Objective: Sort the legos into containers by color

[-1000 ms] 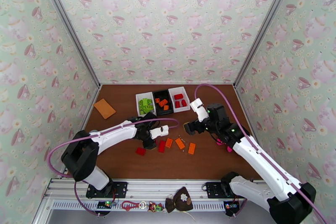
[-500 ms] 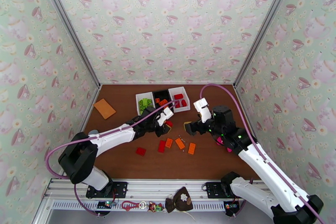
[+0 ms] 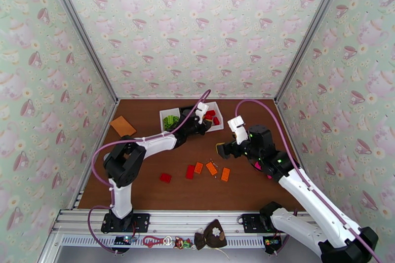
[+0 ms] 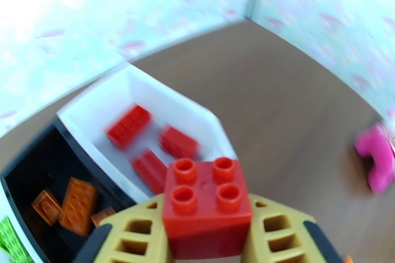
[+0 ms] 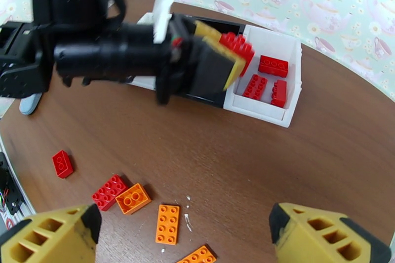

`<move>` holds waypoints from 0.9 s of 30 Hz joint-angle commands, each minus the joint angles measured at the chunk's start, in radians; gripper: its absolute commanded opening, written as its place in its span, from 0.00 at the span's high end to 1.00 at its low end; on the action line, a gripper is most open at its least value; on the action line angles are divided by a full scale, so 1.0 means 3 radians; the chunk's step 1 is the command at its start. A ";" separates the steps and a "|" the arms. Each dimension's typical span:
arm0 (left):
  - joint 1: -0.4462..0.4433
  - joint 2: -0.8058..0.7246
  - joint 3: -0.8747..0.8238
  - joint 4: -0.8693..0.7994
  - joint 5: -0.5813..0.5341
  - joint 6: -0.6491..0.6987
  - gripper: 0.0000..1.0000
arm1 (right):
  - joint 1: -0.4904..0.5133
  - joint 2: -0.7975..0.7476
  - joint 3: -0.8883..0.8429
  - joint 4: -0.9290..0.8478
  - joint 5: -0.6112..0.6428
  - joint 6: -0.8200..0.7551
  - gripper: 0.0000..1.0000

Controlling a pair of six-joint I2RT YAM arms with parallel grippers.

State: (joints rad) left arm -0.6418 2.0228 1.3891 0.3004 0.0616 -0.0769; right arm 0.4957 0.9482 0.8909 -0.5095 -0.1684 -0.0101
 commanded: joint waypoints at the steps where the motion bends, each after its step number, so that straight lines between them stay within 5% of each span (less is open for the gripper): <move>1: 0.0037 0.0279 0.0402 -0.0142 -0.0335 -0.0191 0.78 | -0.0020 0.0013 -0.0047 0.0122 0.0056 0.0076 0.04; 16: 0.0097 0.1354 0.2031 -0.1043 -0.0470 -0.0270 0.74 | -0.0042 0.0055 -0.0051 0.0144 0.0054 0.0056 0.04; 27: 0.0069 0.0889 0.1667 -0.0818 -0.0199 -0.0059 0.34 | -0.0042 -0.0047 -0.0088 0.0091 0.0102 0.0140 0.04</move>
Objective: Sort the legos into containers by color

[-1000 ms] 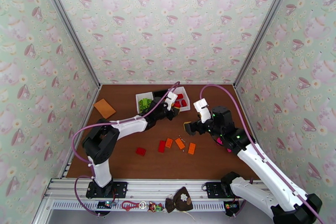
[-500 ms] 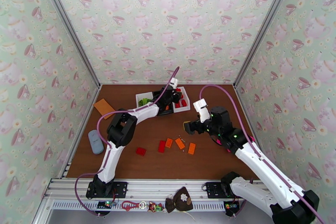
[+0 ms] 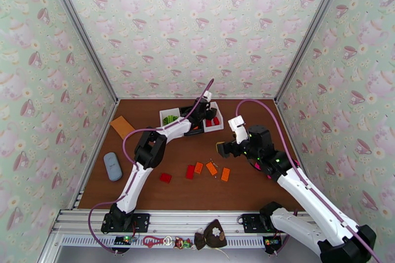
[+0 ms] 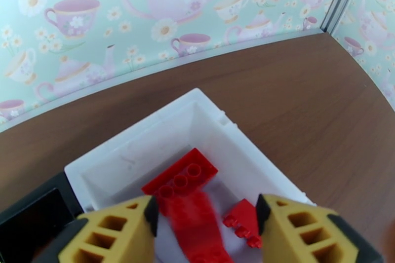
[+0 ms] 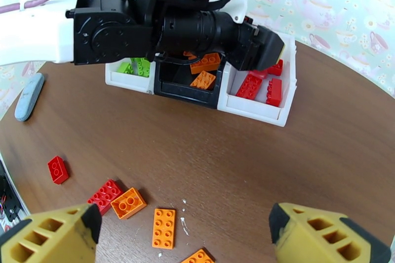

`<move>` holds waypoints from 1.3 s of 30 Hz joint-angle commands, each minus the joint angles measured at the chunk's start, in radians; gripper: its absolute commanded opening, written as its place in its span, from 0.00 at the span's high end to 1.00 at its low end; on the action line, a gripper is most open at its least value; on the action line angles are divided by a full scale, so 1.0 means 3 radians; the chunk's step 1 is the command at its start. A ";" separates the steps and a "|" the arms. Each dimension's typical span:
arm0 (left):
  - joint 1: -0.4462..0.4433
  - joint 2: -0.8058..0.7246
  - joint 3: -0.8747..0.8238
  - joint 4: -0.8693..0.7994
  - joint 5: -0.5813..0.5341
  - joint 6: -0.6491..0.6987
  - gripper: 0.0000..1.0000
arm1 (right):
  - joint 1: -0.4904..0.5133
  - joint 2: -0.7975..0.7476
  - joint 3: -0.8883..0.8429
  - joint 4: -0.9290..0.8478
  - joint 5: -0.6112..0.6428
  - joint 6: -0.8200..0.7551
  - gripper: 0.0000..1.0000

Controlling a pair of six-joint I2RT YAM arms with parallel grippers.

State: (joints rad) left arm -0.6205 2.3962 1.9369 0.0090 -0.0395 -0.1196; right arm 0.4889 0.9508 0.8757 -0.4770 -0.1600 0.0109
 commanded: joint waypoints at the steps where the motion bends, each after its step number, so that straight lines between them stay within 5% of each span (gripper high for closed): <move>1: -0.0004 -0.0441 -0.0258 0.0182 0.0160 0.0106 0.32 | -0.0020 -0.0052 -0.0034 -0.0032 0.0074 0.0085 0.05; 14: -0.0220 -0.1815 -0.2172 0.0740 0.0234 0.0454 0.09 | -0.0014 -0.0116 -0.0159 -0.0239 0.0572 0.0536 0.04; 22: -0.0299 -0.2745 -0.3365 0.0829 0.0617 0.0731 0.00 | 0.0012 -0.0293 -0.0293 -0.0641 0.1086 0.1018 0.05; 39: -0.0725 -0.3978 -0.4205 0.0022 0.1194 0.1298 0.00 | 0.0477 -0.0020 -0.0545 -0.1211 0.1579 0.2413 0.08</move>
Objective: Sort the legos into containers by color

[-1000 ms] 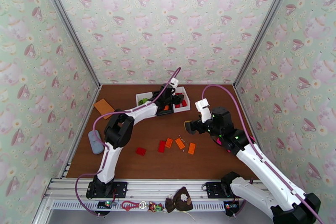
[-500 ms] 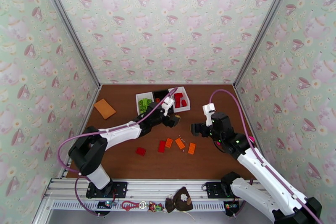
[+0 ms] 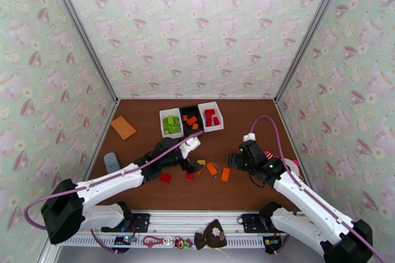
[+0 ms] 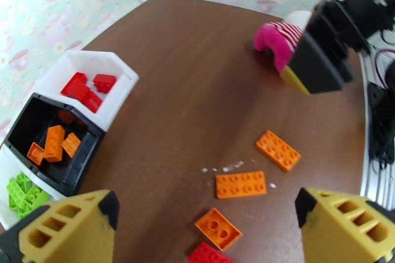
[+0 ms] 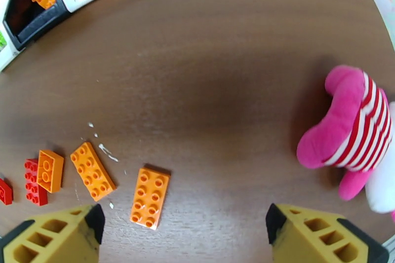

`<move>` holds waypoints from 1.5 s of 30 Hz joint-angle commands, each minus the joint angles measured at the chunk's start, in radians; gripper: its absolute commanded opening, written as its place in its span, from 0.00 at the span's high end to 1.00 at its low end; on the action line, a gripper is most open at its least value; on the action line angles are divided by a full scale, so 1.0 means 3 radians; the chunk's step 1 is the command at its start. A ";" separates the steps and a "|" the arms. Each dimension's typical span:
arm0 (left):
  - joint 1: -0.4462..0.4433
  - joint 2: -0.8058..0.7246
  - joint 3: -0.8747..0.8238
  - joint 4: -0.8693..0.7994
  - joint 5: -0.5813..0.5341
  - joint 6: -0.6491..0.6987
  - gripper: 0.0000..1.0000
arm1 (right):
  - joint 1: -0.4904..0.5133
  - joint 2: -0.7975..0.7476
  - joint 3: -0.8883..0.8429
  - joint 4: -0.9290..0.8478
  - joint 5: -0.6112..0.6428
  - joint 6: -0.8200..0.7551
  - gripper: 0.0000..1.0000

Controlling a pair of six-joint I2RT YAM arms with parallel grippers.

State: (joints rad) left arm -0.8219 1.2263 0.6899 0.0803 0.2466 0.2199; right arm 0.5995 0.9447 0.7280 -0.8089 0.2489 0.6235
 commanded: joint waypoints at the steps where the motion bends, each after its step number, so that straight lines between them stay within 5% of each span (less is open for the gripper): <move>1: -0.0084 -0.0101 -0.0085 -0.0217 0.0296 0.0181 0.00 | 0.0166 0.0021 -0.0072 -0.0106 0.0257 0.0458 0.09; 9: -0.0332 -0.0196 -0.0367 0.0106 0.0360 0.0346 0.00 | 0.0654 0.0644 -0.0054 0.0146 0.0511 0.0889 0.08; 19: -0.0395 -0.0096 -0.0358 0.0083 0.0357 0.0314 0.00 | 0.0757 0.1315 -0.0113 0.0589 0.0352 0.1174 0.19; 34: -0.0356 -0.0141 -0.0409 0.0181 0.0241 0.0433 0.00 | 0.0754 0.1862 -0.0136 0.0930 0.0133 0.1130 0.39; 45: -0.0286 -0.0143 -0.0438 0.0299 0.0226 0.0383 0.00 | 0.0756 0.1945 -0.0093 0.0871 0.0143 0.1146 0.68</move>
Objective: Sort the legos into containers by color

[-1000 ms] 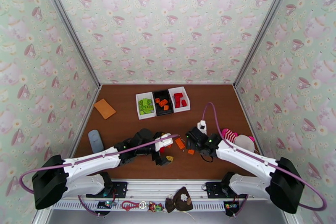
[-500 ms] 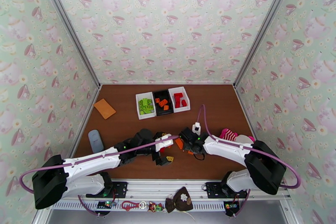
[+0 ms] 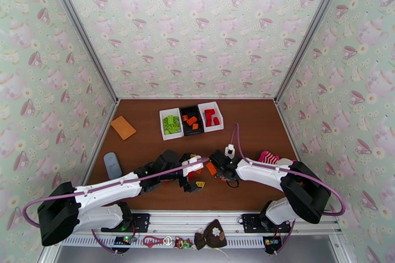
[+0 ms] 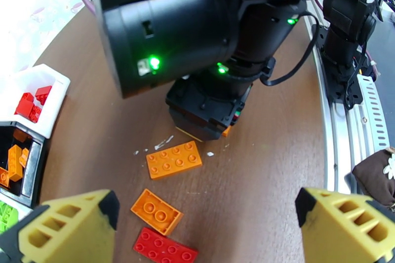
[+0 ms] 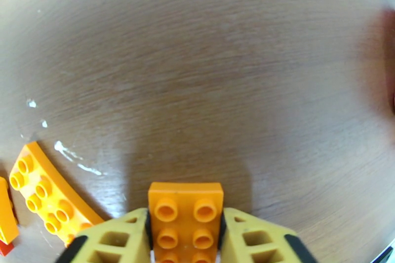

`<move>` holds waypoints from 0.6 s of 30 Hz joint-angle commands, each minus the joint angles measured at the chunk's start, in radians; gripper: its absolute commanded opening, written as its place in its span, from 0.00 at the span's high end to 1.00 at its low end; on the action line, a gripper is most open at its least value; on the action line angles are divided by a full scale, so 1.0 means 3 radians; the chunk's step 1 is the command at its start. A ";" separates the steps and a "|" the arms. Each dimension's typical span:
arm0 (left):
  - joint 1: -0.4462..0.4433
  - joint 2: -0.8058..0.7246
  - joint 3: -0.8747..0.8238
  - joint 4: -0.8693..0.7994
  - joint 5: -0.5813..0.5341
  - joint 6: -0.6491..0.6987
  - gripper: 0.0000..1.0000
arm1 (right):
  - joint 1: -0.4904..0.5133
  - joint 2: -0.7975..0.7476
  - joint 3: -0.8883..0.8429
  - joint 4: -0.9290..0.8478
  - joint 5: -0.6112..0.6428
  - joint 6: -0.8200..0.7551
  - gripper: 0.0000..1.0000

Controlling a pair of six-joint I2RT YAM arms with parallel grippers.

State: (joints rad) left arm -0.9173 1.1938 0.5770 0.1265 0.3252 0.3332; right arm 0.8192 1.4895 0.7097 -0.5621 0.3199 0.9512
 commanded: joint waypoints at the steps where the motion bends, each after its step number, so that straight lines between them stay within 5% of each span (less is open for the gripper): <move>1: 0.0039 -0.0035 -0.0062 0.0154 -0.0028 -0.0009 0.00 | 0.0023 0.0123 -0.0015 0.0019 -0.0084 0.0051 0.69; 8: 0.0076 -0.0114 -0.0132 0.0214 -0.0224 -0.0085 0.00 | 0.0020 -0.0198 0.0168 -0.0093 0.0054 -0.0217 0.69; 18: 0.0256 -0.0229 -0.0335 0.0544 -0.0575 -0.0569 0.00 | -0.0088 -0.0177 0.0894 0.0216 0.0131 -0.1378 0.68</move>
State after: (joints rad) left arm -0.8570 1.1473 0.4934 0.2264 0.2047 0.2329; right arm 0.8089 1.4197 0.8997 -0.5602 0.3408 0.6807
